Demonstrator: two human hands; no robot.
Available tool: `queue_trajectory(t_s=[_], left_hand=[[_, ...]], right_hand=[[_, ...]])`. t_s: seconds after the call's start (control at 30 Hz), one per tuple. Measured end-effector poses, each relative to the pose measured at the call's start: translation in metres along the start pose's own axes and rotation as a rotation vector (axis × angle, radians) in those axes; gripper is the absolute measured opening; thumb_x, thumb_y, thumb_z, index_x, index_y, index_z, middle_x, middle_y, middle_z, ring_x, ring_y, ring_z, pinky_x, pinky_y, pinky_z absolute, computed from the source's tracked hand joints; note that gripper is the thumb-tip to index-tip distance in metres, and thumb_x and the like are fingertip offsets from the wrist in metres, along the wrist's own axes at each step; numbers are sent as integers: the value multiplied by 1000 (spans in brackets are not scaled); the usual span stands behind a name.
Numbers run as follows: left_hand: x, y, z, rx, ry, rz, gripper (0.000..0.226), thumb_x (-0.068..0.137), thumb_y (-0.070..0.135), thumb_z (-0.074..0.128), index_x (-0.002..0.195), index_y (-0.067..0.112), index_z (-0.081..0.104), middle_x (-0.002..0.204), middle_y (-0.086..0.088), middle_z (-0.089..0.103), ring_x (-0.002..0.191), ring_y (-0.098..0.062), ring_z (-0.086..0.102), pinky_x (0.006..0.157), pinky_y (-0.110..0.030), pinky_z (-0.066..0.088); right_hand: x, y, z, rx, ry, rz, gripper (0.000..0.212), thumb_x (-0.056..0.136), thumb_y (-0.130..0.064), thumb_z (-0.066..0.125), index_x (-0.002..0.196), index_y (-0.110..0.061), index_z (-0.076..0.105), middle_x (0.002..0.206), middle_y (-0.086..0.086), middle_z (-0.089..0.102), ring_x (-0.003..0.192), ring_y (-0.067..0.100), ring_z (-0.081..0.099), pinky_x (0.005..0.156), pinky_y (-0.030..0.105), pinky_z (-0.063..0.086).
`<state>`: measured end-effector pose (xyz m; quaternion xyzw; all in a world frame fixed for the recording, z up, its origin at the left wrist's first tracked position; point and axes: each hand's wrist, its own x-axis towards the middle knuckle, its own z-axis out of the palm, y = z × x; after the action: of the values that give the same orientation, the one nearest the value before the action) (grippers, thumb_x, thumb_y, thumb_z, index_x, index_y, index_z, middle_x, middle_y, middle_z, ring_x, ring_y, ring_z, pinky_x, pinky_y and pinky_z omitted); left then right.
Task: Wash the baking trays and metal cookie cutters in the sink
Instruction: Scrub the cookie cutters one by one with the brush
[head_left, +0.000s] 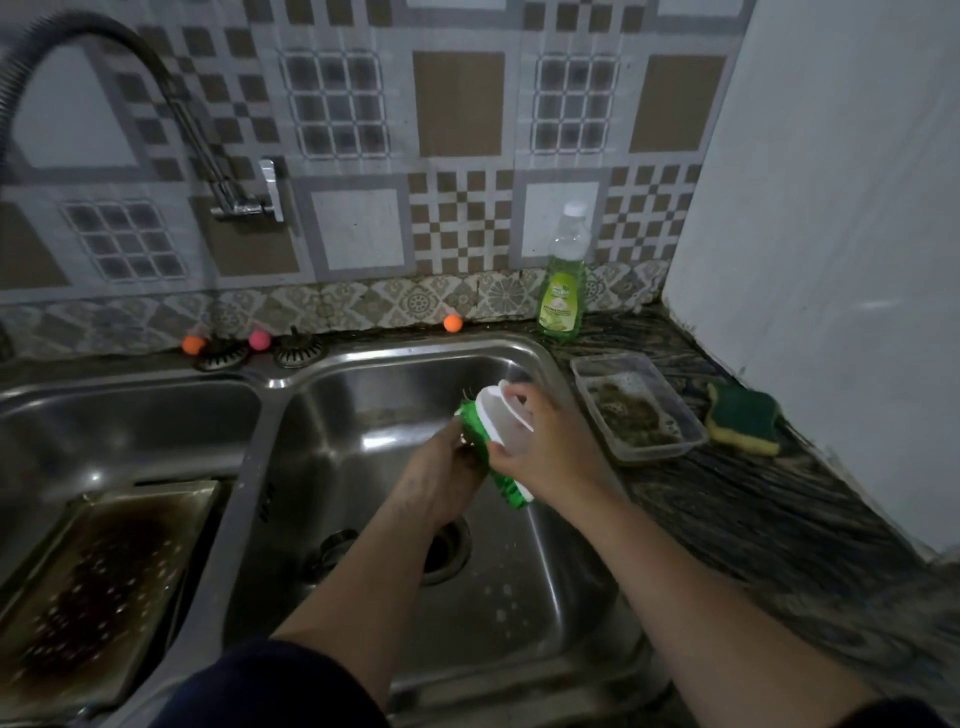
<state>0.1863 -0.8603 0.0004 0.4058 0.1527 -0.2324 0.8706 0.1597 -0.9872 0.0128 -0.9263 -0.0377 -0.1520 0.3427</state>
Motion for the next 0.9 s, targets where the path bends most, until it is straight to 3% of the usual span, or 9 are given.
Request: queue_trajectory(t_s=[0.07, 0.2, 0.3, 0.37, 0.5, 0.6, 0.67, 0.73, 0.9], left_hand=[[-1, 2, -4, 83, 8, 48, 44, 102, 28, 39, 137, 1, 44, 136, -16, 54, 128, -28, 50, 96, -34, 45], [-4, 1, -2, 6, -68, 106, 37, 100, 25, 44, 123, -1, 56, 89, -10, 74, 81, -15, 70, 81, -25, 50], [4, 3, -12, 76, 49, 160, 34, 98, 31, 49, 121, 6, 57, 91, -4, 68, 81, -12, 64, 80, -24, 51], [6, 5, -17, 130, 116, 204, 35, 95, 27, 55, 117, 1, 60, 93, -9, 69, 78, -14, 66, 72, -23, 55], [3, 4, -20, 337, 303, 443, 28, 84, 10, 71, 110, 2, 67, 73, 4, 71, 59, 2, 63, 57, -9, 49], [-4, 10, -27, 850, 389, 740, 34, 71, 7, 81, 103, 11, 68, 82, 8, 67, 70, 0, 62, 62, -2, 44], [-11, 14, -27, 1117, 324, 885, 36, 67, 6, 80, 100, 16, 71, 84, 8, 68, 76, -7, 63, 69, -13, 48], [-12, 18, -27, 1252, 297, 968, 38, 64, 10, 79, 100, 17, 71, 89, 5, 71, 81, -10, 65, 73, -20, 49], [-18, 32, -45, 1350, 320, 938, 48, 62, 14, 78, 109, 17, 69, 94, 3, 71, 84, -11, 66, 77, -24, 52]], right_hand=[[-6, -3, 4, 32, 23, -42, 60, 75, -29, 74, 129, -25, 49, 131, -9, 55, 112, 14, 55, 80, 25, 43], [9, -5, 1, 131, 53, 43, 56, 79, -29, 73, 130, -18, 53, 129, -2, 57, 111, 17, 58, 84, 28, 47], [4, -3, 4, 118, -20, 88, 55, 80, -30, 73, 130, -17, 54, 126, 0, 58, 109, 17, 59, 87, 29, 49], [-6, -4, 8, 149, -45, 63, 56, 79, -29, 74, 130, -18, 55, 124, 0, 56, 110, 16, 57, 88, 29, 49], [2, -4, -2, 214, 47, 106, 57, 79, -27, 75, 131, -19, 55, 126, 1, 57, 112, 16, 56, 89, 27, 47], [9, -9, -9, 184, 55, 0, 58, 77, -27, 77, 131, -21, 57, 125, 0, 59, 114, 14, 55, 91, 25, 45], [11, -13, -11, 68, -50, -89, 59, 77, -32, 75, 133, -28, 55, 119, -4, 55, 110, 14, 55, 88, 29, 47], [14, -17, -13, -3, -71, -85, 60, 78, -34, 73, 135, -33, 53, 119, -4, 50, 108, 15, 54, 89, 30, 47], [15, -37, -5, -116, -173, -172, 65, 77, -39, 70, 138, -38, 46, 128, -6, 55, 115, 16, 55, 89, 34, 48]])
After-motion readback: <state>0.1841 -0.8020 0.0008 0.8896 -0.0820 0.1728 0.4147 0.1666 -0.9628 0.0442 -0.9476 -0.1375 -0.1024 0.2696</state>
